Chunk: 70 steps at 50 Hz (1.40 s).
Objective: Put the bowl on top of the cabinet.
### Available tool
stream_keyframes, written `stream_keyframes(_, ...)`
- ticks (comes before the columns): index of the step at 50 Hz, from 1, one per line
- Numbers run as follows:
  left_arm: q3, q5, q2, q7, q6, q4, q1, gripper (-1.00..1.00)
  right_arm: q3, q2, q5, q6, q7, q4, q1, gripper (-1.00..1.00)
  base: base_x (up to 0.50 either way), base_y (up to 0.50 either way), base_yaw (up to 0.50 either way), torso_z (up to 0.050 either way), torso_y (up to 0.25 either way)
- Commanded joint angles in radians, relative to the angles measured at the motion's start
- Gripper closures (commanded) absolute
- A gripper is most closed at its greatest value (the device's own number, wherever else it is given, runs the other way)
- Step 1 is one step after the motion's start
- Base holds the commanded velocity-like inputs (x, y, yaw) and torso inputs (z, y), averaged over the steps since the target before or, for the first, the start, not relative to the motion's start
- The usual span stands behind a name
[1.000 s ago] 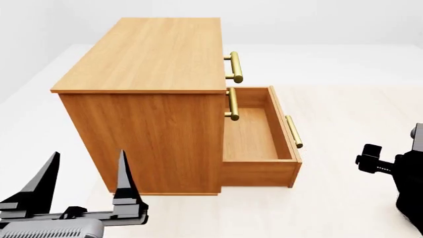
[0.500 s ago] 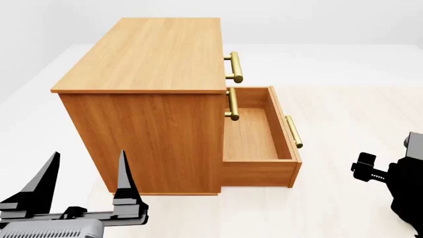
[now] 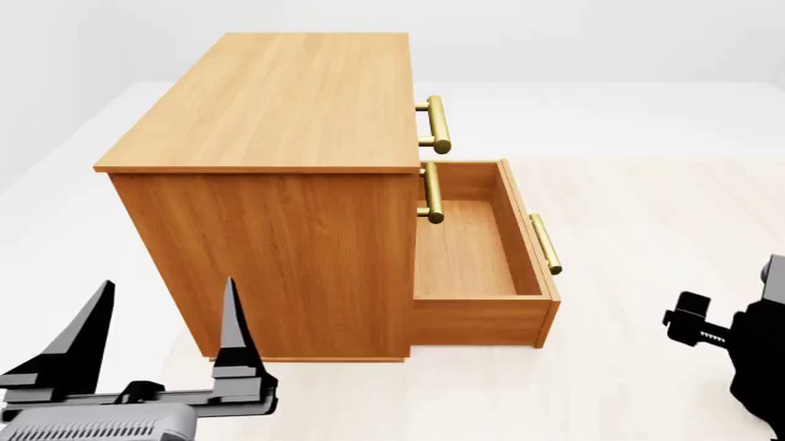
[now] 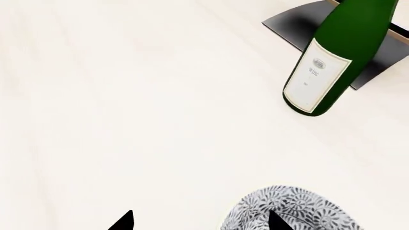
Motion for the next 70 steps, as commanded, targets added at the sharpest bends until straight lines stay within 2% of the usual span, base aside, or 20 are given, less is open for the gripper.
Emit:
stream_keyframes(1,0.005,-0.001,-0.003,-0.004,-0.002,-0.001,-0.005,-1.0,-0.002,-0.002,-0.018,-0.031,0.007,0.037,-0.007,-1.0,0.0,0.0,0.0,0.0,0.0)
stream_keyframes(25,0.011,-0.003,-0.01,-0.011,0.0,0.0,-0.004,-1.0,-0.027,-0.01,-0.058,-0.106,-0.007,0.172,0.005,-1.0,0.0,0.0,0.0,0.0,0.0)
stream_keyframes(44,0.014,-0.012,-0.014,-0.016,0.004,-0.004,-0.007,-1.0,-0.016,-0.021,-0.012,-0.024,-0.026,0.195,0.032,-1.0,0.0,0.0,0.0,0.0,0.0)
stream_keyframes(52,0.016,-0.011,-0.015,-0.018,0.008,-0.009,-0.009,-1.0,-0.005,-0.024,-0.012,0.024,0.013,0.213,0.054,-1.0,0.0,0.0,0.0,0.0,0.0)
stream_keyframes(70,0.022,-0.012,-0.02,-0.024,0.008,-0.009,-0.011,-1.0,0.027,-0.031,-0.027,-0.003,0.058,0.263,0.053,-1.0,0.0,0.0,0.0,0.0,0.0)
